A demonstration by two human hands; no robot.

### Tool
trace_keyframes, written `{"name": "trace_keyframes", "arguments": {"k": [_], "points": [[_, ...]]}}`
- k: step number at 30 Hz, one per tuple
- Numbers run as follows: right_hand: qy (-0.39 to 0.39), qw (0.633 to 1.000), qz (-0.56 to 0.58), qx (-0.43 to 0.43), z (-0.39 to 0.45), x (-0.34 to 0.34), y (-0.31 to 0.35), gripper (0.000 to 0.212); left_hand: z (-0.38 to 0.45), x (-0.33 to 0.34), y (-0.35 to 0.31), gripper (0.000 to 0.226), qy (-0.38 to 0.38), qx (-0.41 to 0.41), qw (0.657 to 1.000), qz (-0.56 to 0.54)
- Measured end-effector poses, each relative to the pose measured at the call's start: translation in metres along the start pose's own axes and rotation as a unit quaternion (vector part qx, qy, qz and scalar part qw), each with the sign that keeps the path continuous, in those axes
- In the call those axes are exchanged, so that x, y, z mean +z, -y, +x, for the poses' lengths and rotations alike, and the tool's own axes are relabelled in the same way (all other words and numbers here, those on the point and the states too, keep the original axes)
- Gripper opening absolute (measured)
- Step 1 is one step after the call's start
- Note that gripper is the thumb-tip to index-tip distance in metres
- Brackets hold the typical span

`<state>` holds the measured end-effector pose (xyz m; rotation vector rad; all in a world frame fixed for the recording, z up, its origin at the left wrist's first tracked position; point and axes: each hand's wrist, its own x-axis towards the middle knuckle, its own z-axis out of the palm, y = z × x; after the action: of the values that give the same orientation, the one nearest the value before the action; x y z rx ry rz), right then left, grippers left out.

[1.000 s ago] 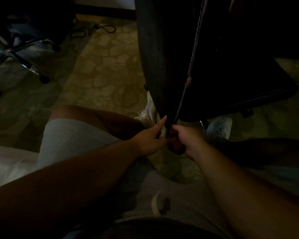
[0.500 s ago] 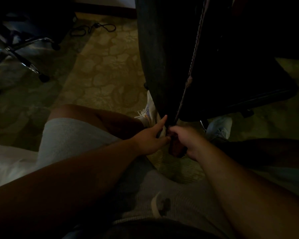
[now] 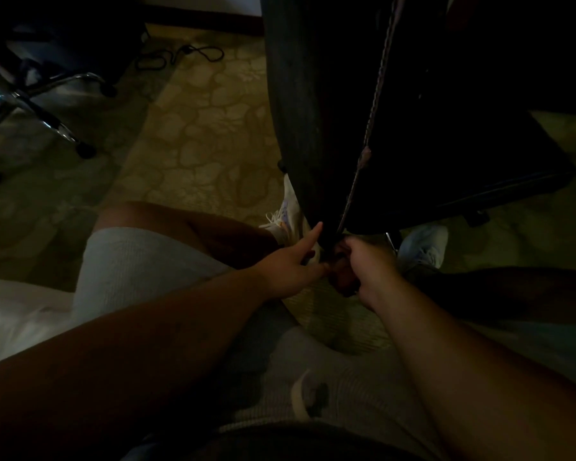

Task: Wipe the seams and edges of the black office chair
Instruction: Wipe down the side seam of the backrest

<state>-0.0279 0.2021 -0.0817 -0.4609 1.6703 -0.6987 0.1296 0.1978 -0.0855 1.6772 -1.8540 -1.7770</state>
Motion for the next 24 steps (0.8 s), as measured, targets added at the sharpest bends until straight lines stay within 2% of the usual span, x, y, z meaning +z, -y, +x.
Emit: {"name": "trace_keyframes", "arguments": {"k": [2,6,10,15,18,22,24], "points": [[0.035,0.999,-0.024,0.004,0.000,-0.002,0.002,0.021,0.000,0.000,0.000,0.084,0.004,0.001,1.000,-0.004],[0.005,1.000,-0.001,0.000,0.001,-0.003,0.001,0.020,-0.001,0.000,-0.002,0.084,0.001,0.005,1.000,-0.001],[0.056,0.998,-0.012,-0.006,-0.002,0.000,0.003,0.019,0.000,0.000,-0.001,0.084,0.000,0.006,1.000,-0.007],[-0.012,1.000,0.002,-0.017,-0.004,-0.001,0.002,0.020,-0.003,0.000,-0.002,0.086,0.002,0.003,1.000,-0.012],[0.055,0.998,-0.007,-0.004,-0.005,-0.008,0.008,0.022,-0.004,-0.001,-0.003,0.086,0.001,0.005,1.000,-0.010],[0.012,1.000,0.024,0.001,0.000,-0.014,0.010,0.023,-0.005,-0.001,-0.005,0.087,0.006,0.002,1.000,-0.022],[0.047,0.999,-0.011,0.000,-0.004,-0.013,0.011,0.021,-0.005,0.000,-0.004,0.086,0.004,0.003,1.000,-0.020]]}}
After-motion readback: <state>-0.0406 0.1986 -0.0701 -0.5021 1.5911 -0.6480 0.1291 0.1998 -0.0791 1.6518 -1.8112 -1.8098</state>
